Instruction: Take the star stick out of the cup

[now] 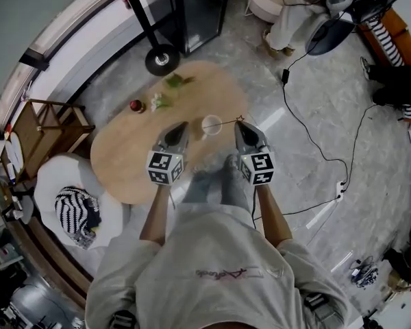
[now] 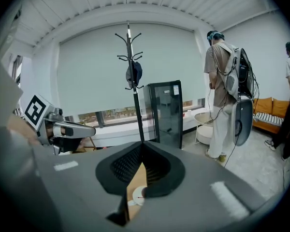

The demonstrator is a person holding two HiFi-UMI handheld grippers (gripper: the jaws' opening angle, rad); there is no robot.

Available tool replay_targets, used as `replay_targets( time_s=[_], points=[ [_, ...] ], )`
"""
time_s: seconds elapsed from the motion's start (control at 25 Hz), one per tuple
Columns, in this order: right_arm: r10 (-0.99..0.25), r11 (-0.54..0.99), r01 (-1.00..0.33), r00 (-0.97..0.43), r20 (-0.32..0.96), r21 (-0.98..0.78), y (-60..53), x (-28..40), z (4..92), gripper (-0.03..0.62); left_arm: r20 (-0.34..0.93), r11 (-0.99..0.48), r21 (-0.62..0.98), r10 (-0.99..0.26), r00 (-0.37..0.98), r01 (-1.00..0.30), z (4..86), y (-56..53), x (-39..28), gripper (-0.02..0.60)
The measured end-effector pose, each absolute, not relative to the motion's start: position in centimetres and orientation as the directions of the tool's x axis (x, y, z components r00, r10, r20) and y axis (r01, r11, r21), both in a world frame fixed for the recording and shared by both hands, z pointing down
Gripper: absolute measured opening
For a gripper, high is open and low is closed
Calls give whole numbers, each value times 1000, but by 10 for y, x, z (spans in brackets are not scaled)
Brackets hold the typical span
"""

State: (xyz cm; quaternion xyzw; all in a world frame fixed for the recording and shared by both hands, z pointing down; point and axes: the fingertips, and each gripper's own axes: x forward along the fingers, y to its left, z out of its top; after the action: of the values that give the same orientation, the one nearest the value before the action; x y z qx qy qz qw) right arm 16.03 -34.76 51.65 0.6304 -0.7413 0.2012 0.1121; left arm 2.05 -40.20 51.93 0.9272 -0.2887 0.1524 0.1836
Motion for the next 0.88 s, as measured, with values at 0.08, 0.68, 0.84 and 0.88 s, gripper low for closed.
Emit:
replay_targets(
  time_s=[0.08,0.68,0.84,0.88],
  points=[
    [-882,140,-976,-201,427,-170,-351,167,526,5,403,-758,256,-480,779,-600,528,-401,29,3],
    [-816,201,-940,-317,483,-277,-345,197,602,5,471,-691,290,-499,727,-662,593,-385,80,3],
    [-804,191,-938,-319,501,-289,-346,200,628,5,485,-683,307,-487,726,-663,621,-384,82,3],
    [-801,190,-937,-321,505,-293,-346,201,636,5,488,-683,312,-481,728,-660,628,-384,84,3]
  ],
)
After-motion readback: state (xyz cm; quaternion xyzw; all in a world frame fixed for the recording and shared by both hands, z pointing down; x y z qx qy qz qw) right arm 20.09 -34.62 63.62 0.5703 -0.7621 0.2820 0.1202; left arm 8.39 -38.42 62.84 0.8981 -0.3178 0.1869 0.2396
